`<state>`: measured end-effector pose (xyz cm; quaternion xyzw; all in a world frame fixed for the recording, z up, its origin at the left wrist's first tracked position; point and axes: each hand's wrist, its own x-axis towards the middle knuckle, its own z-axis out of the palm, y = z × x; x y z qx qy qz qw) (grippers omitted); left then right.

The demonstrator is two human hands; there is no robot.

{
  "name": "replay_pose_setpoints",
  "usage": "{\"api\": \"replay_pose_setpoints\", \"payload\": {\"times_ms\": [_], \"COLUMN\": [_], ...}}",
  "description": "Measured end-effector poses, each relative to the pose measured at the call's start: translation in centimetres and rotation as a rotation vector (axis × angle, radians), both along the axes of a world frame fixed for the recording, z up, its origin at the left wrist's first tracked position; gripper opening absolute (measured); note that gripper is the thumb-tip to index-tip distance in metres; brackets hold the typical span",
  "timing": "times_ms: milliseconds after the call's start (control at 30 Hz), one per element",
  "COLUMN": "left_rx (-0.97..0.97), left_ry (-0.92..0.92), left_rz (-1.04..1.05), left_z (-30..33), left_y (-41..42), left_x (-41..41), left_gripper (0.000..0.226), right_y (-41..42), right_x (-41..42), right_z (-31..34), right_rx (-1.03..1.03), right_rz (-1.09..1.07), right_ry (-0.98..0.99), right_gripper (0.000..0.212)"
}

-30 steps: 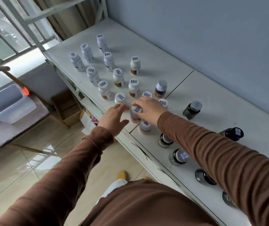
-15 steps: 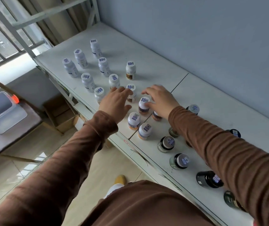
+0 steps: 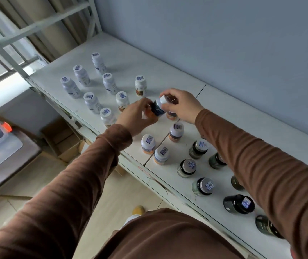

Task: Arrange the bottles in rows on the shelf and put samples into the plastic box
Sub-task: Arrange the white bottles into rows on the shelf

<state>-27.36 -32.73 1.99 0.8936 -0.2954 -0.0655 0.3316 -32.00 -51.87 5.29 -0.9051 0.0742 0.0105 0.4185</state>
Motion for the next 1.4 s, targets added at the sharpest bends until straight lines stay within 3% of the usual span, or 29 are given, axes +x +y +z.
{"api": "replay_pose_setpoints", "payload": {"times_ms": [100,233,367,467,567,733,933,1067,1400], "left_rx": [-0.289,-0.634,-0.685,-0.645,-0.631,-0.661,-0.172,0.114,0.287], "left_ry": [0.278,0.892,1.318,1.406,1.354,1.135,0.400,0.012,-0.132], "left_rz": [0.018,-0.010,-0.043,-0.127,-0.111,-0.036,-0.066,-0.058,-0.091], "left_z": [1.3,2.8,2.9,2.7,2.4,2.1,0.6,-0.2,-0.2], "left_y": [-0.4,-0.8,-0.8,-0.6,-0.5,-0.6,-0.6,-0.6,-0.5], "left_x": [0.2,0.4,0.6,0.6,0.9,1.2,1.7,1.6,1.8], "left_gripper": [0.040,0.035,0.047,0.048,0.045,0.040,0.041,0.038,0.038], "right_y": [0.1,0.4,1.1,1.3,1.2,0.4,0.2,0.9,1.9], "right_x": [0.1,0.0,-0.4,-0.7,-0.7,-0.5,-0.1,0.5,0.9], "right_z": [1.8,3.6,4.1,4.2,3.9,3.4,2.1,-0.6,-4.9], "right_rx": [0.247,0.378,0.418,0.464,0.374,-0.053,-0.296,-0.482,-0.625], "right_rz": [-0.121,-0.211,-0.207,-0.203,-0.203,-0.131,0.063,0.216,0.296], "right_ry": [0.009,0.007,0.005,-0.003,-0.015,-0.063,-0.076,0.009,0.096], "right_gripper": [0.031,0.038,0.043,0.043,0.044,0.042,0.031,0.040,0.037]}}
